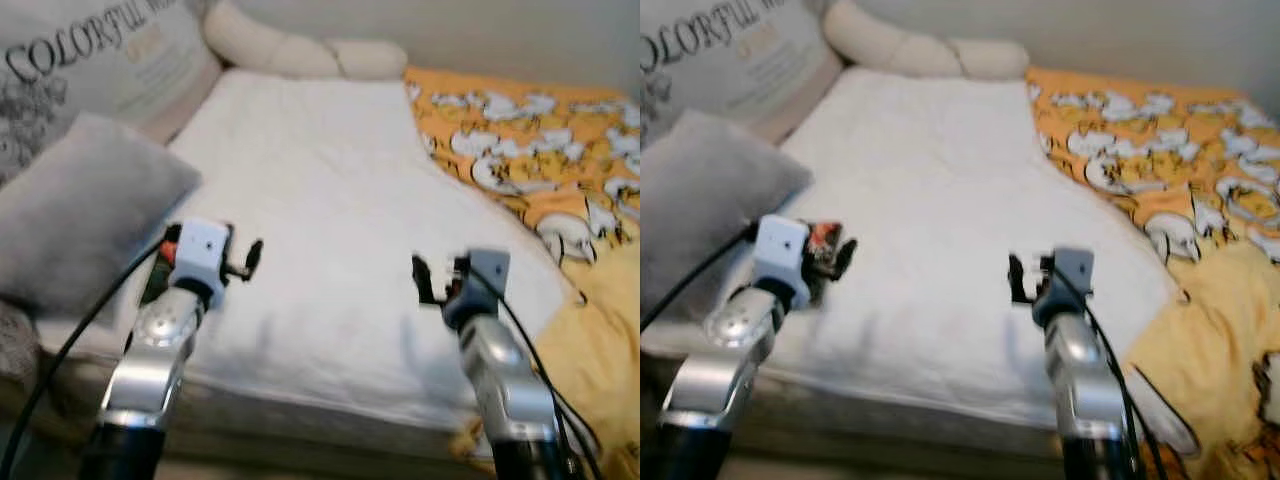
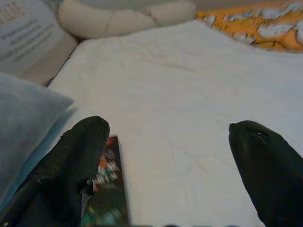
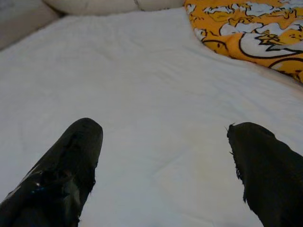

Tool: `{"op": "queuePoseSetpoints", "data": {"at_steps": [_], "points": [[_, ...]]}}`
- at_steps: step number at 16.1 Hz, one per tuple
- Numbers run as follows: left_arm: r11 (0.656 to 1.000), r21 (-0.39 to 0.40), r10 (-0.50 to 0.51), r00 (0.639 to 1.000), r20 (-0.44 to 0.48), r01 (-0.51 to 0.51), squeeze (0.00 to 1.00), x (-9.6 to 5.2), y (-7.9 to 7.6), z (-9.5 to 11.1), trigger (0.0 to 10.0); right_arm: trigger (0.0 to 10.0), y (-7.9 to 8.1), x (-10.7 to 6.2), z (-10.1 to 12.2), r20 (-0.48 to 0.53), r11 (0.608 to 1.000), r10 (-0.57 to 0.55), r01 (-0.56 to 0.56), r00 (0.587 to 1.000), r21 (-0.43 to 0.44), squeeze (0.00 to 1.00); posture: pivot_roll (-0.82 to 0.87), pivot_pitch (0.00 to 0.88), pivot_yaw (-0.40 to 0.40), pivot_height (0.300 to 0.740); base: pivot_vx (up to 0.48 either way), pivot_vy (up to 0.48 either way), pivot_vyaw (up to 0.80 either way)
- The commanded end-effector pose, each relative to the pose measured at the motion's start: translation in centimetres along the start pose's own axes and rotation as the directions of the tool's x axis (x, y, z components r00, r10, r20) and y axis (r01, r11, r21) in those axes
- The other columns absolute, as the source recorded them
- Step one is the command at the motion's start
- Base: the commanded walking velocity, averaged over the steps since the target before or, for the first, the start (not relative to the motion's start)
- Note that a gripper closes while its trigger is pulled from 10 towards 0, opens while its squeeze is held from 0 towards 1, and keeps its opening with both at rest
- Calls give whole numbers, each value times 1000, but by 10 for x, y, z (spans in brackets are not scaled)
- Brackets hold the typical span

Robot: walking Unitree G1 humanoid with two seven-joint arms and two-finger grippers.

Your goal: Clean up the room

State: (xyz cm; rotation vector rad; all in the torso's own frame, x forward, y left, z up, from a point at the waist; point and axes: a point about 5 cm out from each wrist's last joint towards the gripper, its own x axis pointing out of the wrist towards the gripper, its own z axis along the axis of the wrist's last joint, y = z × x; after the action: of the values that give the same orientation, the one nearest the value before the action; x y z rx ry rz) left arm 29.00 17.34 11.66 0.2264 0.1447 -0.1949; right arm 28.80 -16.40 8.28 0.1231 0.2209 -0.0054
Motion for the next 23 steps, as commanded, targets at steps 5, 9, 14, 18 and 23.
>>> {"op": "queuePoseSetpoints", "data": {"at_steps": [5, 9, 14, 18, 23], "points": [[1000, -22, -2, 1000, 12, 2, 0, 4, -4, 3, 10000, 10000, -3, -1, -6, -41, 999, -37, 37, 998, -12, 1000, 12, 0, -5, 740, 0, -441, 0], [999, -45, -17, 1000, -3, 17, 0, 4, -8, 1, 10000, 10000, -1, -1, -7, -52, 999, -32, 31, 998, -19, 0, 8, 0, -2, 740, 0, -189, 0], [999, -45, -13, 1000, 4, 13, 0, 5, -4, 0, 10000, 10000, -1, 0, -8, -66, 999, -38, 36, 997, -28, 0, 11, 0, -1, 740, 0, 0, 0], [999, -48, -19, 1000, 9, 20, 0, 5, -3, 1, 10000, 10000, 0, 0, -7, -66, 999, -37, 34, 997, -37, 0, 12, 0, 0, 740, 0, 0, 0], [998, -52, -23, 1000, 12, 23, 0, 6, -1, 2, 10000, 10000, 1, 1, -7, -68, 999, -32, 29, 997, -40, 0, 15, 0, -1, 740, 50, 0, 0]]}}
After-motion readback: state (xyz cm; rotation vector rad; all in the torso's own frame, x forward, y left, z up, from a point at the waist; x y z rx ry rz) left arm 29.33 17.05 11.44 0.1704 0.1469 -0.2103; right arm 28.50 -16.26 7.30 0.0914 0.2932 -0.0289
